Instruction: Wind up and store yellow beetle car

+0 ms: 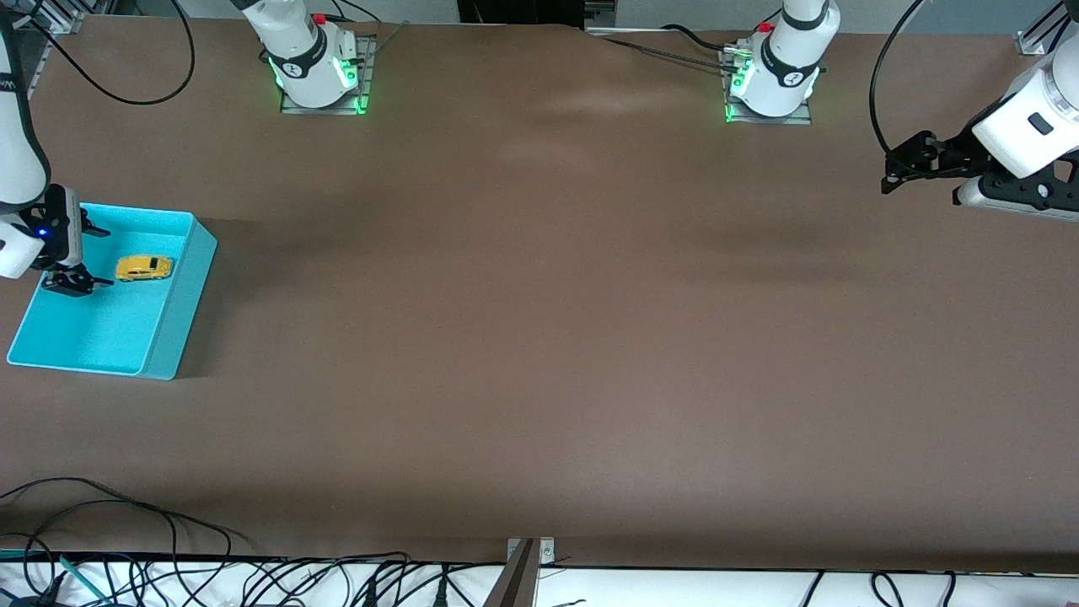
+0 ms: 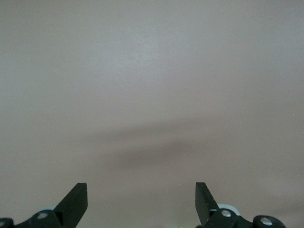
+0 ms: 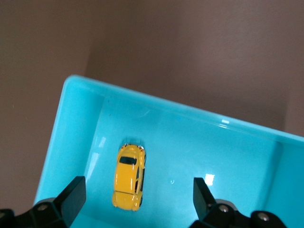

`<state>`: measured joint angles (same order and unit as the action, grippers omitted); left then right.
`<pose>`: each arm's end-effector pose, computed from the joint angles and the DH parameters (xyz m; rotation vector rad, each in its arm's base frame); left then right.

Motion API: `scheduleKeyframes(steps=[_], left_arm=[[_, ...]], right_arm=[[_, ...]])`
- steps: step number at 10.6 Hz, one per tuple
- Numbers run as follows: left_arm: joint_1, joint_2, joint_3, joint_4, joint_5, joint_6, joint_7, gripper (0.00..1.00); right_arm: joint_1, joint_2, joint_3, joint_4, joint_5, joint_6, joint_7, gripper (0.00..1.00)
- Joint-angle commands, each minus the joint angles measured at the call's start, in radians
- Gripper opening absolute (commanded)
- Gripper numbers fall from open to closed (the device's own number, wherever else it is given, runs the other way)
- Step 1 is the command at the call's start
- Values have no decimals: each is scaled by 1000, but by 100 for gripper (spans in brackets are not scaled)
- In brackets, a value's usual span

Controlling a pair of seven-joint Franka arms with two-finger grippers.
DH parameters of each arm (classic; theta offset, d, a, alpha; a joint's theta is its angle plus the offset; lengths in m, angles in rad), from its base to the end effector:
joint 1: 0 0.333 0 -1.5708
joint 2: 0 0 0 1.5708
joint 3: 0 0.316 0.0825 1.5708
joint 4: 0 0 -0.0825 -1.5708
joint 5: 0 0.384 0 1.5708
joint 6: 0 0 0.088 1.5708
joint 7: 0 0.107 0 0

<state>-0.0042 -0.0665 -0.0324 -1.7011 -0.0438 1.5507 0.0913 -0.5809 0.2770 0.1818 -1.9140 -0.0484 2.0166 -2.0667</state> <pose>0.5280 -0.0246 0.5977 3.0888 -0.1961 -0.1281 0.5448 -0.2376 0.3402 -1.9772 -2.2273 0.0723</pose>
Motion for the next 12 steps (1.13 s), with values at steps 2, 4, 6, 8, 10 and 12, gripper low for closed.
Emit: scheduleKeyframes(steps=[2, 4, 6, 8, 10, 12], left_arm=[[9, -6, -4, 12, -22, -20, 7, 100], [9, -6, -4, 12, -22, -21, 7, 100], [9, -6, -4, 12, -22, -20, 5, 100], [9, -6, -4, 12, -22, -20, 5, 100], [9, -6, -4, 12, -22, -21, 4, 100], [9, -6, -6, 12, -22, -20, 1, 100]], right_arm=[[88, -110, -5, 9, 47, -120, 363, 100], [146, -123, -5, 50, 53, -139, 501, 100], [220, -172, -15, 47, 61, -154, 705, 100], [300, -229, -21, 53, 62, -197, 946, 100], [393, -274, -57, 59, 64, -232, 1188, 100], [498, -321, -100, 61, 64, -239, 1470, 100]])
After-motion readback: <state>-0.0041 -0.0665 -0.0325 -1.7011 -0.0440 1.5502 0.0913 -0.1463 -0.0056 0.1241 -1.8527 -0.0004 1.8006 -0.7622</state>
